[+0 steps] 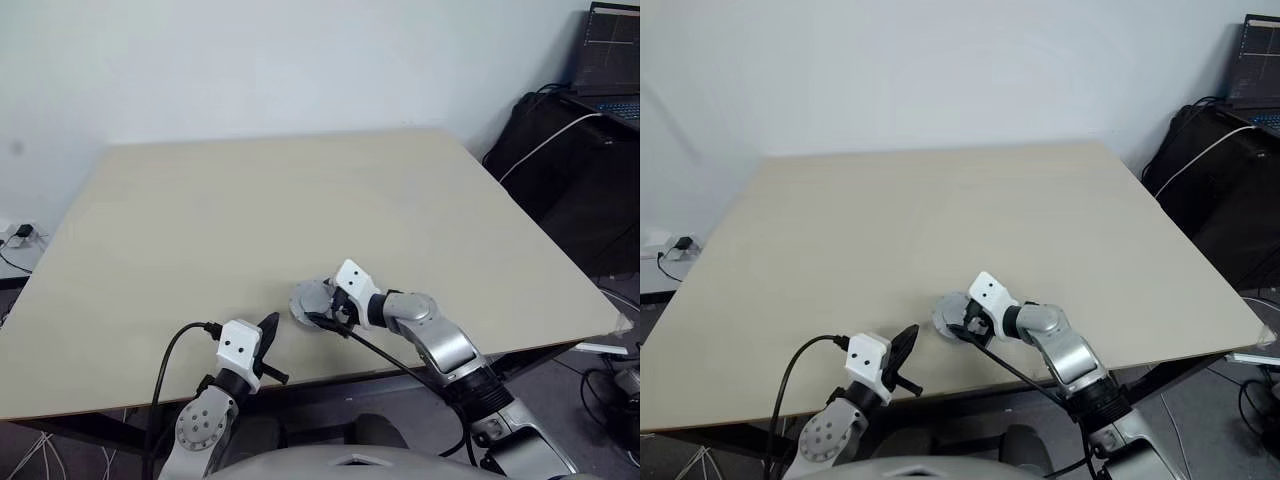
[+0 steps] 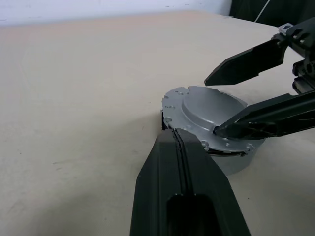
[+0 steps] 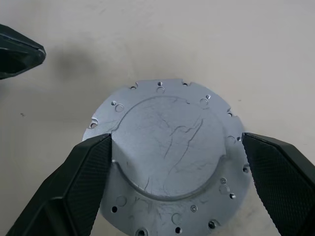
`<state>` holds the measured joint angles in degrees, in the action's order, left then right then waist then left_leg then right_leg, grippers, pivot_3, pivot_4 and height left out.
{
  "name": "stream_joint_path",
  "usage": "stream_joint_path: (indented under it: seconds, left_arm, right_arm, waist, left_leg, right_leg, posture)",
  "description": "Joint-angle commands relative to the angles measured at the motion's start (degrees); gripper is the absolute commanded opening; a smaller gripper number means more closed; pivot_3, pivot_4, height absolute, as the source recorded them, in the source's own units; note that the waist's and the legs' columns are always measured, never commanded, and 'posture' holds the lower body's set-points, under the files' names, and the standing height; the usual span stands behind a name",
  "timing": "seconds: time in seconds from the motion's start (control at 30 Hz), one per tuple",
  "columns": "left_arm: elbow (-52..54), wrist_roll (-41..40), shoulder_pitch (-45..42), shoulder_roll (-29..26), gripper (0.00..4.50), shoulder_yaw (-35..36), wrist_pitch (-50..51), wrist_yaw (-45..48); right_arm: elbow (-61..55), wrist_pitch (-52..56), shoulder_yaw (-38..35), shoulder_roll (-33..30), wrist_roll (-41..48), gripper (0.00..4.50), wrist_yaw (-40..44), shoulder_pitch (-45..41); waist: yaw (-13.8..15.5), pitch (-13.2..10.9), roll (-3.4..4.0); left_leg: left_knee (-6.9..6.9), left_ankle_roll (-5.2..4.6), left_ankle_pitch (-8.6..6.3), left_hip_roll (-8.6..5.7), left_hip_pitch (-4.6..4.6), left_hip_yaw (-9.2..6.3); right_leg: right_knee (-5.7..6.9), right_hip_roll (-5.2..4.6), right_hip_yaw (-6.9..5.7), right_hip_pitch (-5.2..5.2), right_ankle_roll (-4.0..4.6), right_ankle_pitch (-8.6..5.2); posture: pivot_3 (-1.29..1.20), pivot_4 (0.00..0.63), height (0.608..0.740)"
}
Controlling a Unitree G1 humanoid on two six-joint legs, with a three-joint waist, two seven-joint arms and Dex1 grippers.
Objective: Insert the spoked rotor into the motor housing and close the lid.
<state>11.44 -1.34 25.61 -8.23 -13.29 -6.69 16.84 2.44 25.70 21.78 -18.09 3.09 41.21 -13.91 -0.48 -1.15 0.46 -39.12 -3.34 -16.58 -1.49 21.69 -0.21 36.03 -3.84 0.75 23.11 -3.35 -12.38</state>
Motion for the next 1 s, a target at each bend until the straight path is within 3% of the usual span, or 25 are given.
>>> stream_joint_path:
  seconds: [0.03,0.1,0.23,0.53,1.0]
  left_arm:
    - [-0.39,-0.74,-0.85,-0.05,0.0,0.47,-2.28,0.28]
    - [-1.94,-0.8,-0.93,-0.04,0.0,0.71,-3.45,0.46]
    - [-5.58,-0.92,-1.27,0.03,0.0,1.27,-6.3,0.87]
    - [-7.76,-0.53,-2.02,0.64,0.0,1.09,-8.1,0.85]
    - [2.78,0.24,0.11,0.81,0.0,-0.5,-0.81,-0.51]
  right_arm:
    - [0.61,0.87,-0.94,0.7,0.93,4.47,0.66,-2.06]
    - [0.96,1.37,-1.0,1.04,1.21,4.29,0.85,-2.17]
    - [0.75,2.05,-1.4,1.52,1.78,3.27,0.77,-1.89]
    - [-2.87,5.1,-4.0,2.85,3.14,3.27,-2.53,0.69]
    - [-2.86,6.77,1.27,0.64,-0.62,3.27,-2.13,-1.55]
  waist:
    - [-0.01,0.0,0.01]
    - [0.01,0.0,0.01]
    - [0.03,0.0,0.03]
    - [0.17,0.02,0.05]
    - [0.46,0.02,0.06]
  left_leg:
    - [0.0,0.0,0.0,0.0,0.0,0.0]
    - [0.0,0.0,0.0,0.0,0.0,0.0]
    - [0.01,0.0,0.0,-0.02,0.0,-0.01]
    - [0.02,0.01,-0.01,-0.03,0.01,-0.01]
    - [0.04,0.0,-0.02,-0.05,0.05,-0.01]
  right_leg:
    - [0.0,0.0,0.0,0.0,0.0,0.0]
    - [0.0,-0.01,0.0,0.0,0.01,0.0]
    - [0.0,-0.04,0.0,0.01,0.01,0.01]
    - [0.0,-0.32,-0.01,0.02,0.01,0.01]
    - [0.0,-0.22,-0.02,0.06,0.01,0.0]
  posture:
    - [0.0,0.0,0.74]
    - [0.0,0.0,0.74]
    - [0.0,0.0,0.74]
    - [0.0,0.0,0.74]
    - [0.0,0.0,0.74]
